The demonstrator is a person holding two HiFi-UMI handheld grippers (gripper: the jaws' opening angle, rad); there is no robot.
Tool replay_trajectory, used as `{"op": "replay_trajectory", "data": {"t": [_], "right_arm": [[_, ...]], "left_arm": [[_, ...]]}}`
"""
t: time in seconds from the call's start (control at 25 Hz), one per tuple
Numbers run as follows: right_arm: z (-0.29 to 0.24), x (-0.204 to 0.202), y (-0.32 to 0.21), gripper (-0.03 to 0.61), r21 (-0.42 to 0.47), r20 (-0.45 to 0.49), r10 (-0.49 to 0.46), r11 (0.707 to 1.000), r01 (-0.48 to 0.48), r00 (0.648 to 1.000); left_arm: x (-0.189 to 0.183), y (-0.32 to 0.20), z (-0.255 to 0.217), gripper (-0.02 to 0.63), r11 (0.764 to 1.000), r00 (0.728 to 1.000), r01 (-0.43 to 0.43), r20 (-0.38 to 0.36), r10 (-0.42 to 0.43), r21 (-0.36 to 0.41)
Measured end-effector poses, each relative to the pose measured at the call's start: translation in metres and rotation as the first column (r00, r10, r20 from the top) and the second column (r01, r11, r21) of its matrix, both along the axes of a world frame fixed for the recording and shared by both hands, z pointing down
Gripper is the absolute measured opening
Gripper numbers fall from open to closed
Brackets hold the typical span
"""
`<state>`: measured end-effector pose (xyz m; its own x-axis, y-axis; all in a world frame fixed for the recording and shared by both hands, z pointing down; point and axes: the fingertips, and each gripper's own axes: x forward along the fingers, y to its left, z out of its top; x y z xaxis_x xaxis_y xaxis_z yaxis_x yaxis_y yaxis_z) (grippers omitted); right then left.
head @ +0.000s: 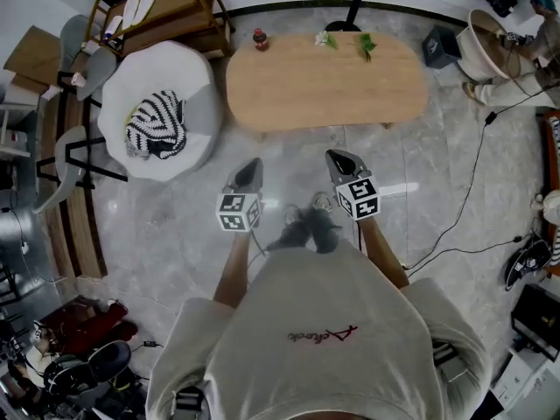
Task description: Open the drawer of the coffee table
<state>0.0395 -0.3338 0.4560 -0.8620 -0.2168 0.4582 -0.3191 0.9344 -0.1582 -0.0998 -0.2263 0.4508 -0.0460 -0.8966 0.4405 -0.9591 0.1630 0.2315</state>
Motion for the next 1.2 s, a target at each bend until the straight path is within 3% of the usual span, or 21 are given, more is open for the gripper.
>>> {"op": "replay_trajectory", "data": {"t": [0.32, 0.72, 1.2], "right_arm": [[0.022, -0.015, 0.044, 0.003, -0.009, -0.065, 0.026, 1.000, -0.027, 0.998], [0.055, -0.013, 0.064, 0.003, -0.038, -0.130, 0.000, 0.999, -0.005, 0.991], [0.156, 0.053, 0.061, 0.003, -0.129, -0.175, 0.019, 0.991, -0.042, 0.984]], "left_arm": [[-0.016, 0.043, 0.041, -0.001, 0.999, 0.997, -0.040, -0.068, 0.038, -0.024], [-0.012, 0.074, 0.086, -0.001, 0.998, 0.992, -0.013, -0.129, 0.004, -0.068], [0.040, 0.078, 0.160, -0.002, 0.988, 0.990, -0.038, -0.143, 0.016, -0.152]]}}
